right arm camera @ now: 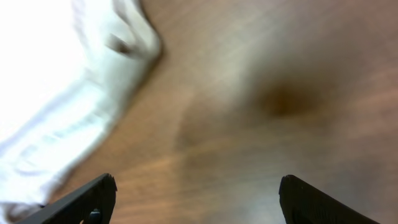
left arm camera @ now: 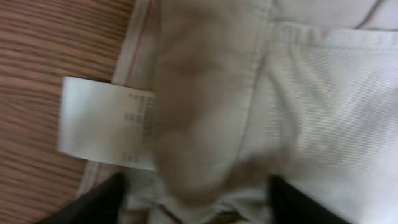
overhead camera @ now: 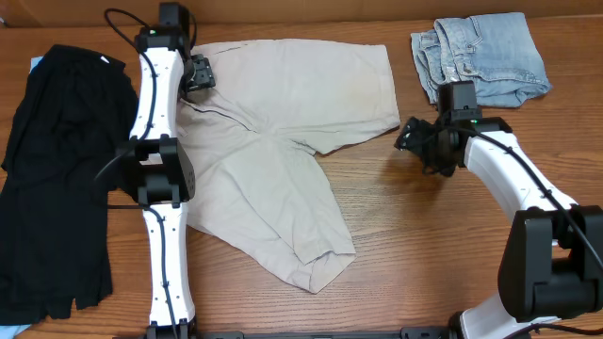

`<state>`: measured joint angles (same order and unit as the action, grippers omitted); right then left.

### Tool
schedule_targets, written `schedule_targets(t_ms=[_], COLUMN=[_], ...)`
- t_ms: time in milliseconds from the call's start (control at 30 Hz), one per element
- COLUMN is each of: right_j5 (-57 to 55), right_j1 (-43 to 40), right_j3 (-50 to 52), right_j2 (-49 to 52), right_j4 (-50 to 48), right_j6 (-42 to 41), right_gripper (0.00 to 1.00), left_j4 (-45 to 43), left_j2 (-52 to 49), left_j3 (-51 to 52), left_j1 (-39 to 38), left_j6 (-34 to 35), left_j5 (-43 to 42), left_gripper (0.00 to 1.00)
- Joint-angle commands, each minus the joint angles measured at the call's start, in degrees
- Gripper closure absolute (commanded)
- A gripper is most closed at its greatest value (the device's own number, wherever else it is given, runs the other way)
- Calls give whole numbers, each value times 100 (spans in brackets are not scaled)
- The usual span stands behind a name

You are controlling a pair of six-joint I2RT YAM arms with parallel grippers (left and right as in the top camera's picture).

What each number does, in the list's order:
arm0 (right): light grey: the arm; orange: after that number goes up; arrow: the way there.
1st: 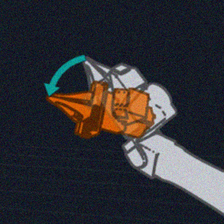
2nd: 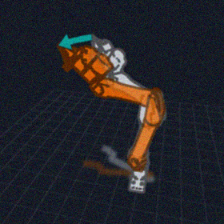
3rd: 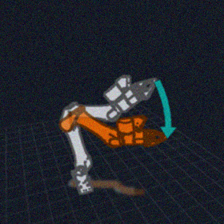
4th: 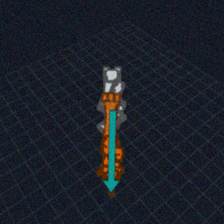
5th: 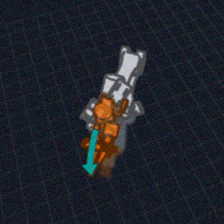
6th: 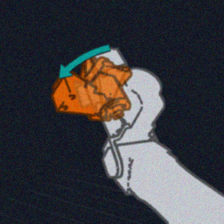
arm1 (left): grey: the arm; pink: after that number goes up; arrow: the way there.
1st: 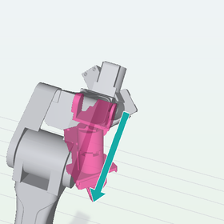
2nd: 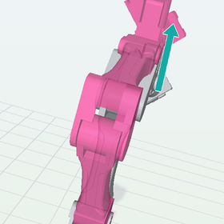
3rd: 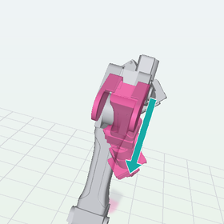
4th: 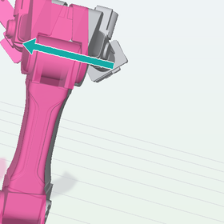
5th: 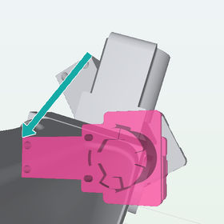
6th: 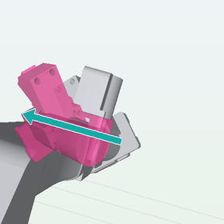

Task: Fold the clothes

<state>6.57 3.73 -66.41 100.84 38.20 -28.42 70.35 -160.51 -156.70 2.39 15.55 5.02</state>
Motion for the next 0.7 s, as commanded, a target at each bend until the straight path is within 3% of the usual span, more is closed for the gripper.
schedule_targets(t_ms=[0,100,367,667], right_j5=[-50,-50,-72,-96], right_j1=[181,223,308,308], right_j3=[-153,-153,-153,-153], right_j2=[59,271,927,1451], right_j4=[-514,-907,-1622,-2387], right_j6=[42,50,297,387], right_gripper=[12,13,18,30], left_j4=[57,133,649,984], left_j2=[-81,-50,-50,894], left_j3=[-111,-555,-2282,-2334], left_j1=[48,24,-13,-188], left_j6=[-247,-402,-531,-1237], left_j5=[-356,-750,-1108,-1502], left_gripper=[7,0,0,0])
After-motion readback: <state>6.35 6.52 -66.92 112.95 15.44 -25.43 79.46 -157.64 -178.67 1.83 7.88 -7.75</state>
